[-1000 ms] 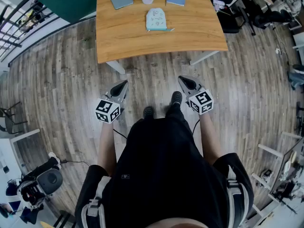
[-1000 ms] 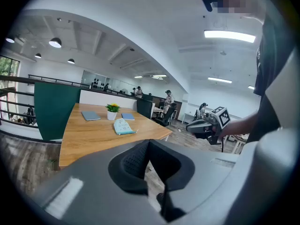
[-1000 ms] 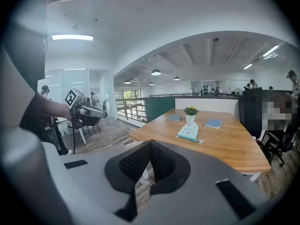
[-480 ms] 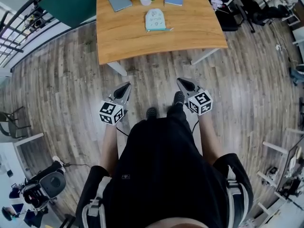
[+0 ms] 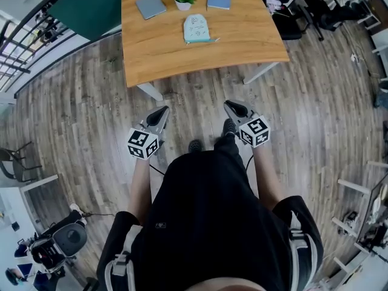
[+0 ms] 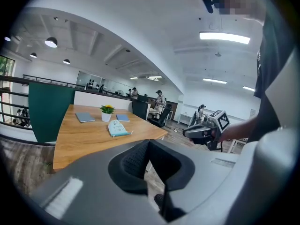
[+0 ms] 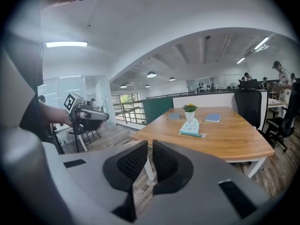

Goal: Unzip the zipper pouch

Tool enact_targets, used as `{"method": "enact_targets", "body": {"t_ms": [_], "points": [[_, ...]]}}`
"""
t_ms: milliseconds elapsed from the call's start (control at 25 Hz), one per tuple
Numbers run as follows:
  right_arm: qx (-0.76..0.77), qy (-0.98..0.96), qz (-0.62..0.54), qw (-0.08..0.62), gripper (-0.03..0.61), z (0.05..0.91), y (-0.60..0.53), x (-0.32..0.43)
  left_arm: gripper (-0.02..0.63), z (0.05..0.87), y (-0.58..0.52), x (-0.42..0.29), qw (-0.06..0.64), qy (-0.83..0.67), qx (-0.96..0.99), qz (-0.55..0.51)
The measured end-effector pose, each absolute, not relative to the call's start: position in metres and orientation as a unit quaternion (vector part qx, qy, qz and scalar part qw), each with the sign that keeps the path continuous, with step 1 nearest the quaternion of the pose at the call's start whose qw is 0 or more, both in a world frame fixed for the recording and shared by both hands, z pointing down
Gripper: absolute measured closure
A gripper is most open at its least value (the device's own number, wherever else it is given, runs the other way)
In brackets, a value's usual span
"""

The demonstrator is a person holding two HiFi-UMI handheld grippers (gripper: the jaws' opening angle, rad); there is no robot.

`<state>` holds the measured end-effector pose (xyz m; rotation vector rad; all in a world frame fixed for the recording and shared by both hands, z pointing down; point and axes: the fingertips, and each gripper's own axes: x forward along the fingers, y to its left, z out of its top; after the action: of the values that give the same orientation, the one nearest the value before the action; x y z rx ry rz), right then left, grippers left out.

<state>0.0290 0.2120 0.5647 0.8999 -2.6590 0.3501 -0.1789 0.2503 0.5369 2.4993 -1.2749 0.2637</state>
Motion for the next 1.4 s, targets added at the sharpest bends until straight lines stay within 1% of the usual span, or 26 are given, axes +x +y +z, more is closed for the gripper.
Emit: {"method": "enact_targets", "body": {"t_ms": [80,400,600,760,880,1000,1200,1400], "points": [[0.312,-0.928,0.128,0.155,0.529,0.566,0.212,0.029,0.611,0.537,0.249,-0.178,0.162,-0.444,0.877,0.09],[0.312,-0.928,0.13,0.158,0.49,0.564,0.208,0.027,0.593,0.533,0.245,-0.175,0.164,-0.432,0.883,0.089],[0.299,-0.931,0.145,0.152,0.452,0.567,0.211,0.022,0.56,0.534,0.247,-0.175,0.165,-0.424,0.887,0.079],[0.295,-0.932,0.142,0.157,0.426,0.568,0.213,0.017,0.523,0.529,0.248,-0.178,0.166,-0.424,0.888,0.063],[0.292,-0.933,0.14,0.158,0.397,0.567,0.21,0.013,0.504,0.529,0.246,-0.181,0.167,-0.423,0.889,0.062],[0.287,-0.936,0.141,0.15,0.36,0.566,0.212,0.009,0.471,0.529,0.248,-0.181,0.168,-0.421,0.89,0.059],[0.28,-0.938,0.141,0.146,0.329,0.567,0.214,0.006,0.432,0.532,0.249,-0.179,0.17,-0.415,0.892,0.063],[0.28,-0.938,0.143,0.146,0.32,0.566,0.214,0.003,0.42,0.532,0.248,-0.181,0.17,-0.413,0.892,0.066]]}}
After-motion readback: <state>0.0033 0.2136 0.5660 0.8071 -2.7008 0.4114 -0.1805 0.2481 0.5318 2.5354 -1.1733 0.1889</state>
